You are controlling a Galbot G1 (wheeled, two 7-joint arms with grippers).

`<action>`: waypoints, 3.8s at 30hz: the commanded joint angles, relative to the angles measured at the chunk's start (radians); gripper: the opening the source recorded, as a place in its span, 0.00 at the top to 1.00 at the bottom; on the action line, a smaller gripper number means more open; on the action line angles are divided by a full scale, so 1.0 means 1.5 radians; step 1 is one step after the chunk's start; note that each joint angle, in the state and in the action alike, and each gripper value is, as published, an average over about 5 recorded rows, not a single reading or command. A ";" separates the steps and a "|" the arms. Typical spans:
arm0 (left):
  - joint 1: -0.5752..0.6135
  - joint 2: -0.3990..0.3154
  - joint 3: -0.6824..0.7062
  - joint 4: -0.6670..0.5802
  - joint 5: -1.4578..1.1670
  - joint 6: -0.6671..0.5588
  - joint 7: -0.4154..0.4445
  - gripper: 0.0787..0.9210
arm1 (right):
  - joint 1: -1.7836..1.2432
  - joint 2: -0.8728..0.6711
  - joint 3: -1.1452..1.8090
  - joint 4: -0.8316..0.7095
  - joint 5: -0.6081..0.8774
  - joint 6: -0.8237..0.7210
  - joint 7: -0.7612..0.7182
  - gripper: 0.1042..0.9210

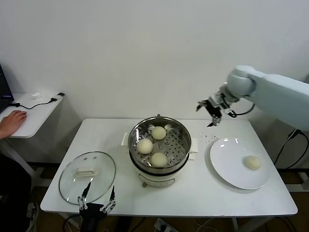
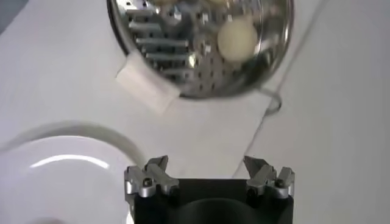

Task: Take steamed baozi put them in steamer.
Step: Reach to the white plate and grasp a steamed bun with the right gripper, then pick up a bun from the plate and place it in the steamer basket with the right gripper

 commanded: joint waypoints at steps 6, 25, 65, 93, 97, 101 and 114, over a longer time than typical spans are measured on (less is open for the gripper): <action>-0.008 0.009 -0.003 0.004 -0.017 0.006 0.011 0.12 | -0.396 -0.121 0.354 -0.165 -0.166 -0.021 -0.077 0.12; -0.004 0.002 -0.004 0.017 0.003 0.006 0.008 0.12 | -0.486 0.021 0.508 -0.371 -0.304 0.090 -0.100 0.12; 0.006 0.000 0.004 0.018 0.009 -0.003 0.006 0.12 | -0.105 0.029 0.101 -0.299 0.070 0.000 -0.090 0.48; 0.013 0.022 0.043 0.008 -0.004 -0.024 0.006 0.12 | 0.231 0.348 -0.409 0.002 0.624 -0.182 0.117 0.47; 0.013 0.024 0.038 0.009 -0.014 -0.024 0.007 0.12 | 0.210 0.364 -0.432 0.008 0.616 -0.187 0.134 0.47; 0.014 0.029 0.035 0.011 -0.018 -0.024 0.007 0.12 | 0.189 0.375 -0.442 -0.002 0.605 -0.191 0.145 0.47; 0.010 0.037 0.031 0.016 -0.026 -0.023 0.007 0.12 | 0.131 0.395 -0.442 -0.052 0.601 -0.197 0.172 0.46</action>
